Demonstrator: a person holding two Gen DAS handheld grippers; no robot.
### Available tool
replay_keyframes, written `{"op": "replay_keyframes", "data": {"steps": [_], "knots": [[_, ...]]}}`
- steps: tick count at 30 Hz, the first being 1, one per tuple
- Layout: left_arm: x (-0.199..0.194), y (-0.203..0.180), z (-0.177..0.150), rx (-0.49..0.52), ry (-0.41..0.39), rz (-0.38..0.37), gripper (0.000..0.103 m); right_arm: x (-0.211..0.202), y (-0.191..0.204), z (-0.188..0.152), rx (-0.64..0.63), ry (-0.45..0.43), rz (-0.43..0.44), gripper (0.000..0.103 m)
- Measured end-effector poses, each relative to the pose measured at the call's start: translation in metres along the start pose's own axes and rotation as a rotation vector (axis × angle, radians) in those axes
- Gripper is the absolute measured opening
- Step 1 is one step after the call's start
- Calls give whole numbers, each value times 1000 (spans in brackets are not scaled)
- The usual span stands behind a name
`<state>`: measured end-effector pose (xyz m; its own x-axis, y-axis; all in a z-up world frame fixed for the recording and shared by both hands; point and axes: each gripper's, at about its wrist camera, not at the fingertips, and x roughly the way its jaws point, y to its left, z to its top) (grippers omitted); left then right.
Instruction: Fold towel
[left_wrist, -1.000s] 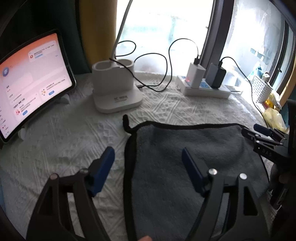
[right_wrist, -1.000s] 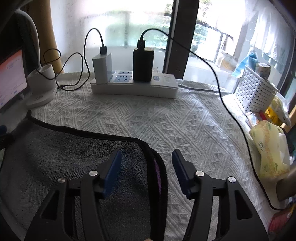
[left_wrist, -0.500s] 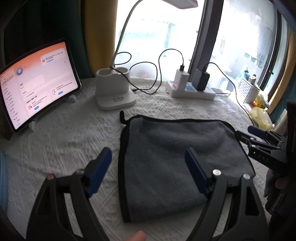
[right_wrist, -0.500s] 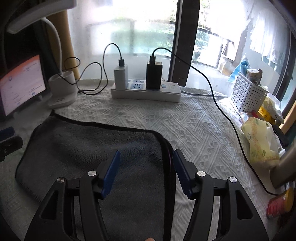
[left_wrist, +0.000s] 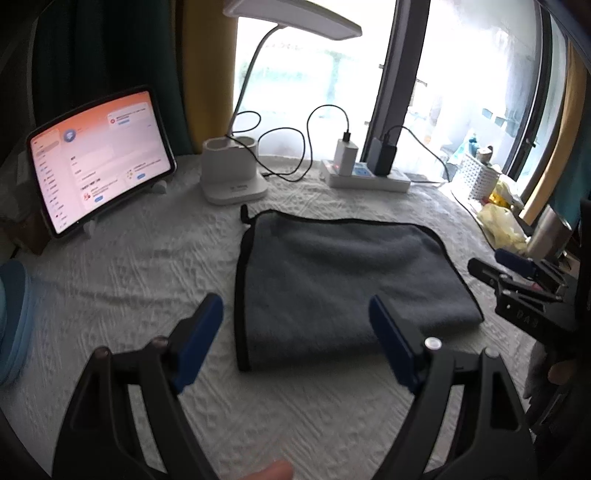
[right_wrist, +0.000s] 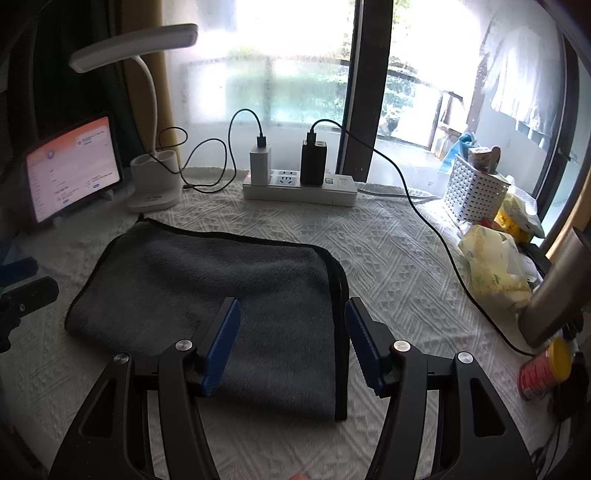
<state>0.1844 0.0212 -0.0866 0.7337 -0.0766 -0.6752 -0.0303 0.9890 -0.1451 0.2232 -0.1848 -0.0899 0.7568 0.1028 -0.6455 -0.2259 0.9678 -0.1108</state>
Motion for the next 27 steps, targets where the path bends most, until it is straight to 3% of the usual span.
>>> {"op": "replay_keyframes", "data": {"steps": [20, 27], "knots": [[-90, -8, -33, 24, -85, 56, 82, -94, 12, -36, -11, -95, -11, 62], [-124, -9, -29, 19, -158, 67, 82, -142, 15, -32, -22, -186, -15, 62]]}}
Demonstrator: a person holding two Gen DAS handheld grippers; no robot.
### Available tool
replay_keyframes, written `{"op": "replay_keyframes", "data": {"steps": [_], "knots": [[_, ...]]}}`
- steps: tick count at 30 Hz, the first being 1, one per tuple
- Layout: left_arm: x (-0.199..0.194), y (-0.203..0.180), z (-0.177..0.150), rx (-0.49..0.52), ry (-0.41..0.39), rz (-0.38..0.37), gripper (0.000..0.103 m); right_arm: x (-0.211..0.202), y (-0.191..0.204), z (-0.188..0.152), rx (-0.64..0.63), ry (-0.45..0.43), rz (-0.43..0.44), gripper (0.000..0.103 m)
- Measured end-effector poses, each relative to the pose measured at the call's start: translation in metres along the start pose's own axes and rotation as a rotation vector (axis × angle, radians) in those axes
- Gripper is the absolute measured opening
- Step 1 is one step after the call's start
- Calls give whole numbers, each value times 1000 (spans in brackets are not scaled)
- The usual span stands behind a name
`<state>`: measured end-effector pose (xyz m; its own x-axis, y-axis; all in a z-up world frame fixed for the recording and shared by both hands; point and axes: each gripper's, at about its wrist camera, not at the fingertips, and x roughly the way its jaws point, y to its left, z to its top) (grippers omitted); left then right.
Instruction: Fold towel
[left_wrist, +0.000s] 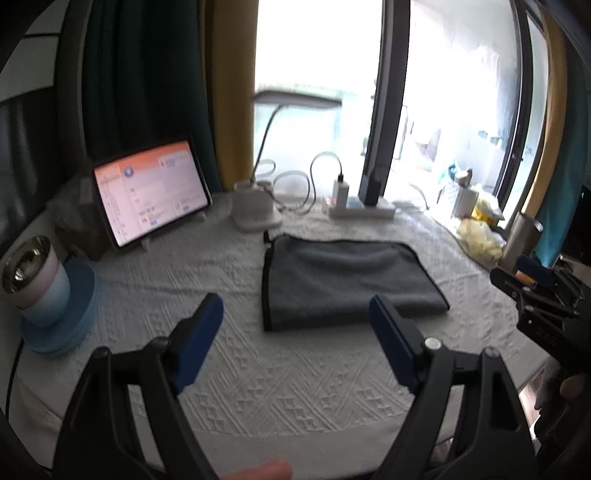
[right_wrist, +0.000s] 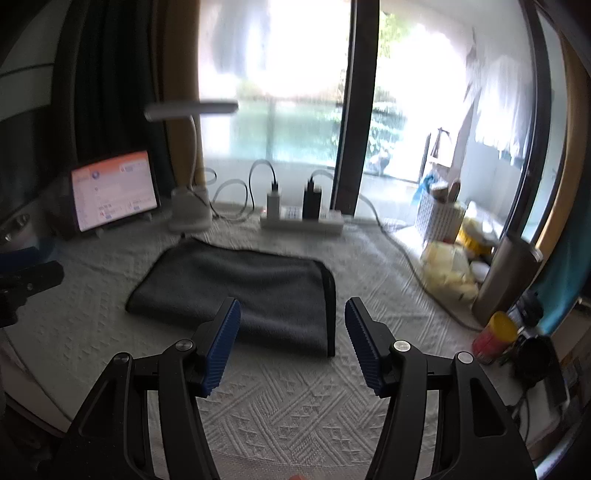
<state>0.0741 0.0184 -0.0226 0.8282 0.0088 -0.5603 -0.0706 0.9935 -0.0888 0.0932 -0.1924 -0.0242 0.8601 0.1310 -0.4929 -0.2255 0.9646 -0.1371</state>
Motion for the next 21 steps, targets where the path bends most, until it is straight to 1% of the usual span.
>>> {"op": "replay_keyframes", "data": {"steps": [5, 7, 10, 14, 18, 21], "knots": [[-24, 5, 13, -31, -87, -17, 82, -34, 0, 16, -9, -97, 0, 62], [-33, 4, 18, -21, -123, 5, 82, -47, -3, 21, -5, -136, 15, 62], [-46, 2, 26, 16, -181, 60, 83, -63, -6, 26, 4, -187, 36, 62], [-60, 0, 36, 27, -231, 65, 83, -86, -10, 34, 14, -262, 34, 63], [-68, -4, 45, 40, -267, 66, 83, -101, -15, 39, 13, -311, 25, 68], [-78, -8, 48, 41, -317, 62, 83, -108, -20, 43, 7, -338, 12, 71]]}}
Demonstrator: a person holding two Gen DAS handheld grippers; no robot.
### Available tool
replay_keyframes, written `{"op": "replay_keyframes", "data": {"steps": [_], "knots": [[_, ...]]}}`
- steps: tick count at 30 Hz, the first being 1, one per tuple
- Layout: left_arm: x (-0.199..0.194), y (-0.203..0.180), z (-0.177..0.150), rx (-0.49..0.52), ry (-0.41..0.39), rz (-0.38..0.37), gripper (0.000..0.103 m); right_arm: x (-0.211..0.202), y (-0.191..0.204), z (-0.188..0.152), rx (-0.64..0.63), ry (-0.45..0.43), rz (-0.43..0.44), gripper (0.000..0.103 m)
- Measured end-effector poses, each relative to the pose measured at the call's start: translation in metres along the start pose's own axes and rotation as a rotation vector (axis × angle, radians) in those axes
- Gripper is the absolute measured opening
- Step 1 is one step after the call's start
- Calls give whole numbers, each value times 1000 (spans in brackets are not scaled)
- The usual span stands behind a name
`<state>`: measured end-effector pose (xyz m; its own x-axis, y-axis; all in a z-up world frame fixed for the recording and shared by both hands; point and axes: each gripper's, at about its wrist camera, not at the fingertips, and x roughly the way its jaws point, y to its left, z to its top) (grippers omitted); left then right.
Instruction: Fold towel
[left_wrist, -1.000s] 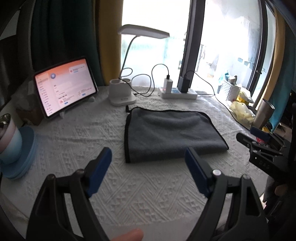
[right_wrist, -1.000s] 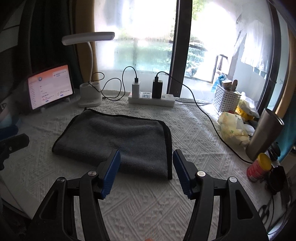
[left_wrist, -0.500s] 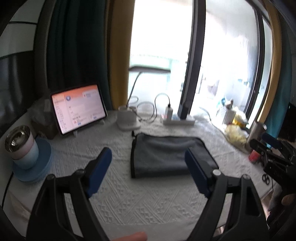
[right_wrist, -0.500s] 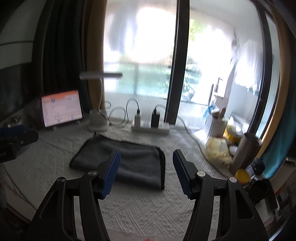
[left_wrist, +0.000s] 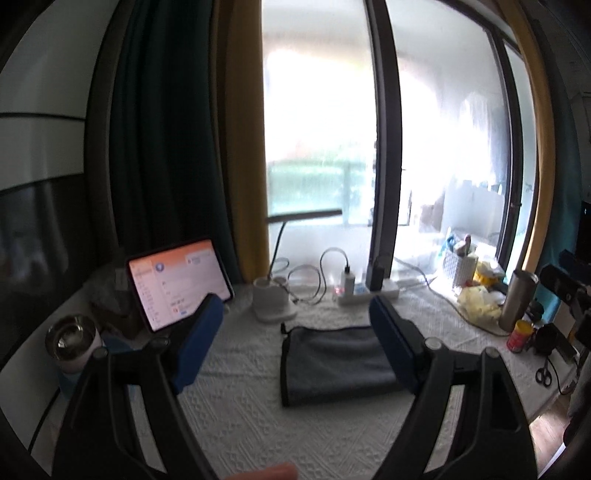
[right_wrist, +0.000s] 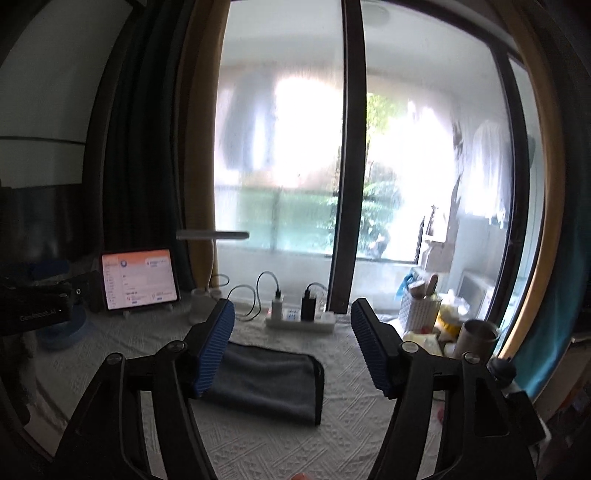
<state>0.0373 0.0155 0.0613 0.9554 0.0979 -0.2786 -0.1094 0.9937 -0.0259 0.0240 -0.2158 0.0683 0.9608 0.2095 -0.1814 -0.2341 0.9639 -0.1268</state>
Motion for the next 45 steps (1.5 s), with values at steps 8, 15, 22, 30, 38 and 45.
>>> {"op": "replay_keyframes", "data": {"steps": [8, 15, 22, 30, 38, 45], "knots": [[-9, 4, 4, -23, -89, -42, 83, 2, -9, -1, 12, -17, -22, 74], [-6, 2, 2, -25, -80, -54, 83, 4, -11, -3, 16, -10, -25, 74], [-7, 1, 1, -22, -79, -52, 83, 5, -10, -4, 12, -6, -20, 74], [-8, 0, 0, -13, -86, -56, 83, 7, -8, -4, 10, -1, -19, 74], [-8, -1, 0, -12, -84, -60, 83, 7, -8, -4, 12, -2, -21, 74], [-7, -1, 0, -13, -86, -60, 83, 9, -8, -5, 11, 0, -18, 74]]}}
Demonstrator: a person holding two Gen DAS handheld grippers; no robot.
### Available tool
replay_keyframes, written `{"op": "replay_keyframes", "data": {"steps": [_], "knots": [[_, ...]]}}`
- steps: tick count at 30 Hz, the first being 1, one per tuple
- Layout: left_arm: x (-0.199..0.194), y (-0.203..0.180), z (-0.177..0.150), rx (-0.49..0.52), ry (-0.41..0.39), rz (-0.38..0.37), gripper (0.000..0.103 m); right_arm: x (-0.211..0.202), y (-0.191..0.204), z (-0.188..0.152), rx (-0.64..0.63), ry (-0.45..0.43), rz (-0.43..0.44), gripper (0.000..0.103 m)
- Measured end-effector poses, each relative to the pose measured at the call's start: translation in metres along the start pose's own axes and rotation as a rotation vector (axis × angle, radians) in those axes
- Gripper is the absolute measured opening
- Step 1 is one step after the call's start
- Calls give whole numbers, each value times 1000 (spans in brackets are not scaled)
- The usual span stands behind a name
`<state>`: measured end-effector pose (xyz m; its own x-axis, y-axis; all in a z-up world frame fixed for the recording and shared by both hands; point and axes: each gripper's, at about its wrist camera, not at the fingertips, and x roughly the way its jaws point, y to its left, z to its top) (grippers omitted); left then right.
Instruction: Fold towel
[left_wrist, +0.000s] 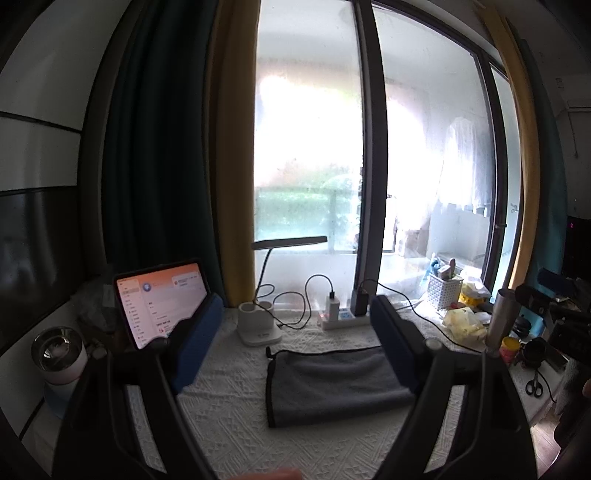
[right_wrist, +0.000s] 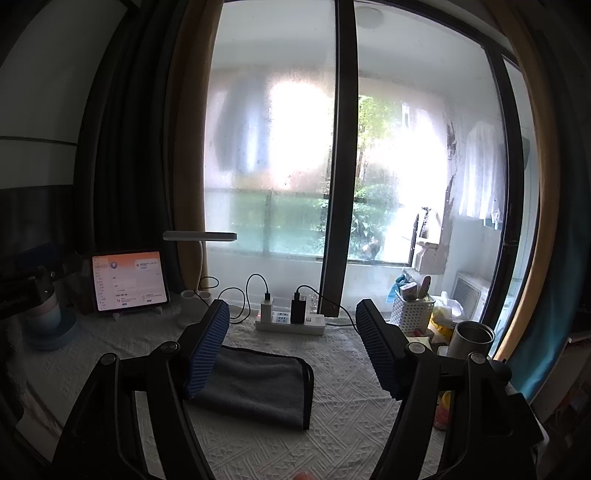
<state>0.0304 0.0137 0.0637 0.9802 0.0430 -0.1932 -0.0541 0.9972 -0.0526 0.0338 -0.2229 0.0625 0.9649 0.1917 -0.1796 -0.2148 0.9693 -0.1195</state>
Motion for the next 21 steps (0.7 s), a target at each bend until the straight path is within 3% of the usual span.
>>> {"op": "replay_keyframes", "data": {"steps": [21], "knots": [[-1, 0, -1, -1, -5, 0, 83, 1, 1, -3, 2, -3, 2, 74]]}}
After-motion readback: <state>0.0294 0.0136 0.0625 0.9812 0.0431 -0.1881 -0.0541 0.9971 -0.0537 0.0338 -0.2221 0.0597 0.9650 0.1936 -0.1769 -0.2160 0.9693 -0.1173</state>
